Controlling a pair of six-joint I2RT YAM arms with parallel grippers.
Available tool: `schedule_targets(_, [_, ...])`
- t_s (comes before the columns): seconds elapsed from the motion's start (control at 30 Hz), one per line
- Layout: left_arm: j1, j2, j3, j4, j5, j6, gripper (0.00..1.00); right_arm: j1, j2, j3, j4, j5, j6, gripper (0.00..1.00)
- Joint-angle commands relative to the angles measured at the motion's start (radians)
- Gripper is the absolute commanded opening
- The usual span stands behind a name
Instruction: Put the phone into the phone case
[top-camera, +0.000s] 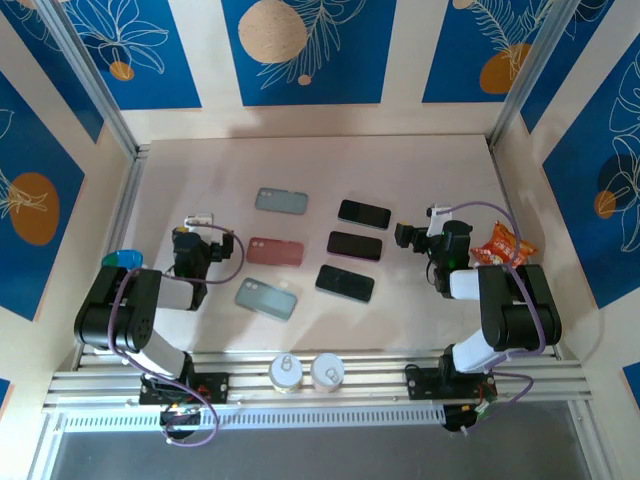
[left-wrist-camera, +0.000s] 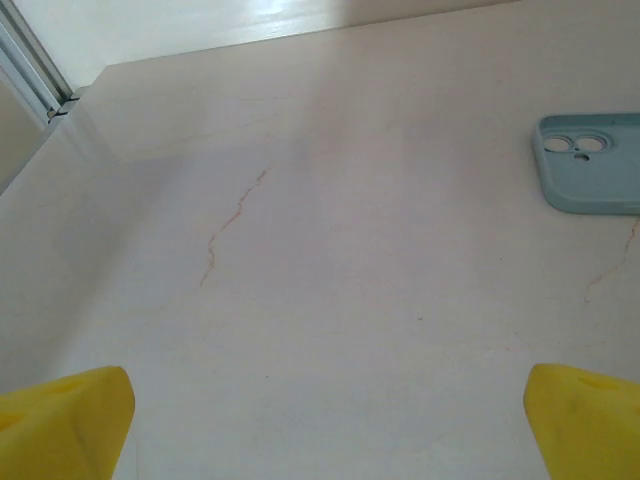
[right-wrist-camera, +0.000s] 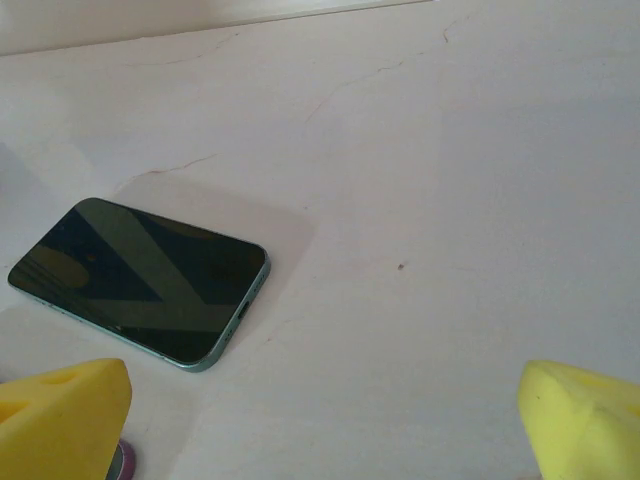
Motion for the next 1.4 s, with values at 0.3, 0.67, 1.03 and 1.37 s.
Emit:
schedule_targets(0.3, [0.012, 0.002, 0.010, 0.031, -0.012, -0.018, 1.00, -0.004, -0.002, 0.017, 0.007, 0.011, -0.019, 0.99])
schedule_targets(0.67, [0.012, 0.002, 0.012, 0.026, -0.012, -0.018, 1.00, -0.004, -0.001, 0.018, 0.003, 0.011, -0.018, 0.99])
schedule_targets(1.03, [0.003, -0.013, 0.010, 0.023, -0.086, -0.029, 0.87, 0.004, -0.009, 0.017, 0.000, 0.036, -0.020, 0.97])
schedule_targets(1.37, [-0.078, -0.207, 0.063, -0.212, -0.262, 0.016, 0.68, 0.147, -0.222, 0.321, -0.673, 0.098, -0.033, 0.86])
